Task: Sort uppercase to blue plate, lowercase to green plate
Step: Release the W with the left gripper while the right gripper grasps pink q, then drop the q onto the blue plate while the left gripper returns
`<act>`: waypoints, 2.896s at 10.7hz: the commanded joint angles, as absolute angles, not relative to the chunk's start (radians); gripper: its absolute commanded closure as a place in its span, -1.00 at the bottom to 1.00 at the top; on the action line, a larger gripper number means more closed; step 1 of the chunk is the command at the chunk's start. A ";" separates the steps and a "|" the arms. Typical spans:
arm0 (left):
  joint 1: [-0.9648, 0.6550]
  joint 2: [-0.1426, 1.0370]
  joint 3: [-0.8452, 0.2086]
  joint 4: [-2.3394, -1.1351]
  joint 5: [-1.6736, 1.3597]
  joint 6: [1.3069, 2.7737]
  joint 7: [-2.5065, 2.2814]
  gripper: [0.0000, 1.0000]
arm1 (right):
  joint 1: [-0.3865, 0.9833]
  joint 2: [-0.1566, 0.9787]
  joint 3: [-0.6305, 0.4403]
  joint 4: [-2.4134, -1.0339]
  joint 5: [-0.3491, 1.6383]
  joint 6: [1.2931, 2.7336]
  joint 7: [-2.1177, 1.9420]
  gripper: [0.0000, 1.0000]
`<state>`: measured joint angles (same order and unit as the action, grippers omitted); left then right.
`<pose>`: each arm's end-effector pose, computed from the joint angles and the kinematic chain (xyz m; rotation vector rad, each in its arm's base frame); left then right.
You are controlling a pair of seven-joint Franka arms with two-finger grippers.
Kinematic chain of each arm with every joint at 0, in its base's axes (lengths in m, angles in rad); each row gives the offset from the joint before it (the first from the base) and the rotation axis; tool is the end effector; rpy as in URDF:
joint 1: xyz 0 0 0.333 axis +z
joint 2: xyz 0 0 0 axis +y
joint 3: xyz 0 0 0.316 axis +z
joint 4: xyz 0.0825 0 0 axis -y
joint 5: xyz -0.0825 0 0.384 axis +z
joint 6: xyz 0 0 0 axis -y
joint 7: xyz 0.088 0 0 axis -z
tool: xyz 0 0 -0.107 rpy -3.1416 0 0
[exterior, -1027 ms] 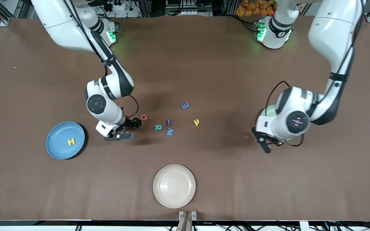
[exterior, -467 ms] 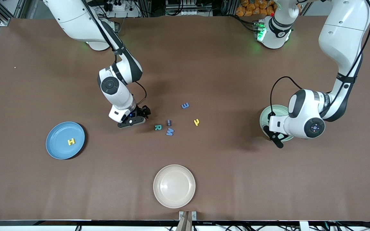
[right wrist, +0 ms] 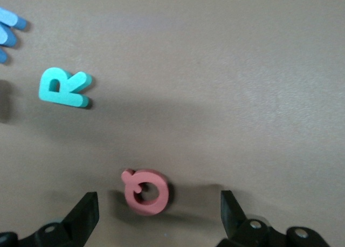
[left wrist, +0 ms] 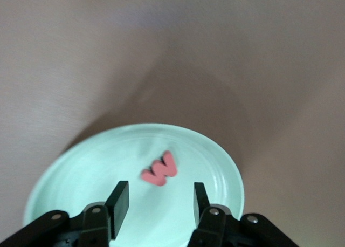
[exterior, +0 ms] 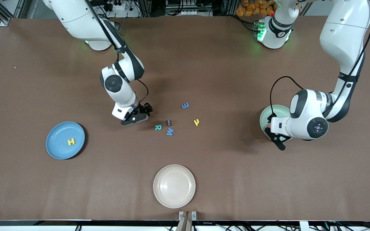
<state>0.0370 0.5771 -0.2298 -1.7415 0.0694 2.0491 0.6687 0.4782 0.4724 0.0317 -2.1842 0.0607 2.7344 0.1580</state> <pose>0.6277 -0.1078 0.2337 2.7072 -1.2766 -0.3449 0.4944 0.2741 0.1758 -3.0436 -0.4492 -0.0925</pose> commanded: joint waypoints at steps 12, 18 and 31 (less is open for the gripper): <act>-0.143 0.433 -0.052 -1.534 -0.107 1.918 0.432 -1.00 | 0.512 0.512 0.008 -2.121 -0.060 2.698 0.166 -1.00; -0.221 0.425 -0.084 -1.557 -0.158 1.876 -0.071 -1.00 | 0.526 0.514 -0.009 -2.125 -0.094 2.698 0.166 1.00; -0.467 0.540 -0.152 -1.606 -0.221 2.184 -0.621 -1.00 | 0.505 0.471 -0.340 -2.048 -0.144 2.551 -0.090 1.00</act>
<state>-0.4186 0.5207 -0.1603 -1.6056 -0.1942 2.1321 -0.5481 0.5060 0.4944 -0.2965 -2.0532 -0.1235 2.5776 -0.0253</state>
